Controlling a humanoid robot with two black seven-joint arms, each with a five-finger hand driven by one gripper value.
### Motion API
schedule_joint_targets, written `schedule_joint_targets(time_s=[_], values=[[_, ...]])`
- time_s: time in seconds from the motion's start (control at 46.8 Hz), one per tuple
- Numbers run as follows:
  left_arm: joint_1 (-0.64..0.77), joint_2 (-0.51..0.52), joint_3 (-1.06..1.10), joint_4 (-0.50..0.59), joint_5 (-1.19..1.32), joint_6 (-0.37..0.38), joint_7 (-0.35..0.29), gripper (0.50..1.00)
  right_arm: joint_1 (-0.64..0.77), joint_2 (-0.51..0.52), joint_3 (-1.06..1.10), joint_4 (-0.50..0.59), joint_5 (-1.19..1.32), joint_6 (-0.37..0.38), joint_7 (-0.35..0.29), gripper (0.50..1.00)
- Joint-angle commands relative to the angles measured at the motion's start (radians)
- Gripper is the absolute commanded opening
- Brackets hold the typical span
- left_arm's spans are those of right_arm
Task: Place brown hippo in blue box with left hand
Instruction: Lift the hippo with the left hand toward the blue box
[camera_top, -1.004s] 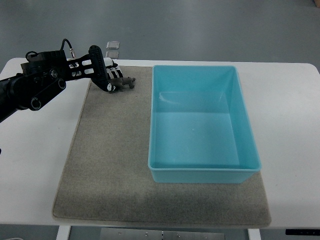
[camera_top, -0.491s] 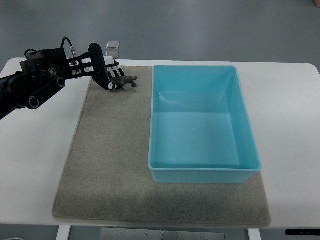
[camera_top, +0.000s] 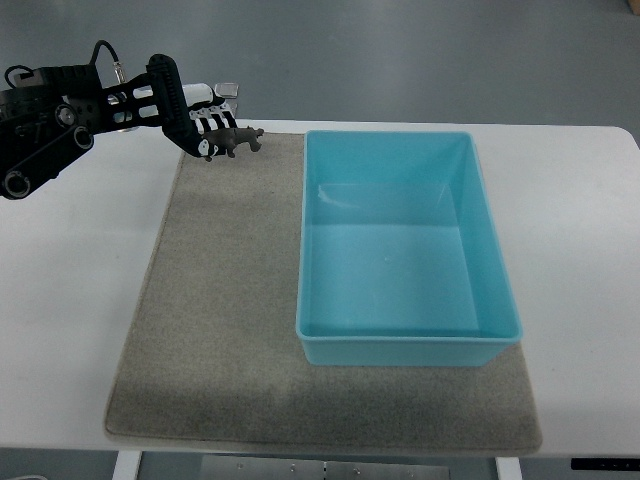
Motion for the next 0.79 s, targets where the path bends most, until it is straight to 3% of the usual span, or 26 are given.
schedule_joint_targets(time_s=[0.0, 0.384, 0.769], values=[[-0.004, 0.031, -0.032, -0.031, 0.0, -0.025, 0.0, 0.5, 0.0, 0.0, 0.0, 0.0, 0.0, 0.0, 0.0, 0.936], [-0.024, 0.162, -0.138, -0.278, 0.002, -0.125, 0.0, 0.5, 0.0, 0.0, 0.0, 0.0, 0.0, 0.0, 0.0, 0.936], [-0.085, 0.133, -0.148, -0.454, 0.015, -0.215, 0.0, 0.5, 0.0, 0.0, 0.0, 0.0, 0.0, 0.0, 0.0, 0.936]])
